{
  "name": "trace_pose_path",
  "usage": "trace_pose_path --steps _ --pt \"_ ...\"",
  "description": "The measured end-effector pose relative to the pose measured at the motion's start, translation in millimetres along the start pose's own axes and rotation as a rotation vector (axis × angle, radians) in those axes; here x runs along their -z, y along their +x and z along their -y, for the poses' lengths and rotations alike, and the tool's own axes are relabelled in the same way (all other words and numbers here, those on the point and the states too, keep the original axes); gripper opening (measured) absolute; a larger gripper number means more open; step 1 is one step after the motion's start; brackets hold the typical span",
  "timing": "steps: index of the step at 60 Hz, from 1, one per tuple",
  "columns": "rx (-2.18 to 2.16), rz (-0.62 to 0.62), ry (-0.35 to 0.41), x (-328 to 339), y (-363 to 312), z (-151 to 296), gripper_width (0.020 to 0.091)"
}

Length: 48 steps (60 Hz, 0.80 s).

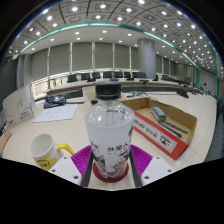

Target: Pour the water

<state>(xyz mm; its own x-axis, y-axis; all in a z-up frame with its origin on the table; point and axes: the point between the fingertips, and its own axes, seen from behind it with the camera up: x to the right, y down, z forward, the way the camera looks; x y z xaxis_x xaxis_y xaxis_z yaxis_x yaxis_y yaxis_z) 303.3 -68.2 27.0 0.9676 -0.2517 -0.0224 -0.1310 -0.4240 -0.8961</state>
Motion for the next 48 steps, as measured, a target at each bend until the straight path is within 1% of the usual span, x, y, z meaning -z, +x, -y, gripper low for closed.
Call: trace_pose_path --steps 2,4,5,7,11,20,25,28,35,43,48 --pt "0.001 0.001 -0.027 2 0 -4 0.0742" --pt "0.004 0.004 -0.031 7 0 -4 0.0874" --pt "0.005 0.004 -0.030 10 0 -3 0.0872" --pt "0.006 0.006 -0.030 16 -1 -1 0.0844" --pt "0.005 0.000 -0.042 29 0 2 0.0869" --pt "-0.003 -0.020 -0.071 83 -9 11 0.0861" --pt "0.017 -0.015 -0.067 120 -26 21 0.0860" --pt "0.038 -0.011 -0.077 145 -39 23 0.0862" --pt "0.058 -0.032 -0.120 205 -66 18 0.0865" --pt "0.063 0.002 -0.166 262 -109 -3 0.0865" --pt "0.077 0.026 -0.172 290 -135 -11 0.0864"
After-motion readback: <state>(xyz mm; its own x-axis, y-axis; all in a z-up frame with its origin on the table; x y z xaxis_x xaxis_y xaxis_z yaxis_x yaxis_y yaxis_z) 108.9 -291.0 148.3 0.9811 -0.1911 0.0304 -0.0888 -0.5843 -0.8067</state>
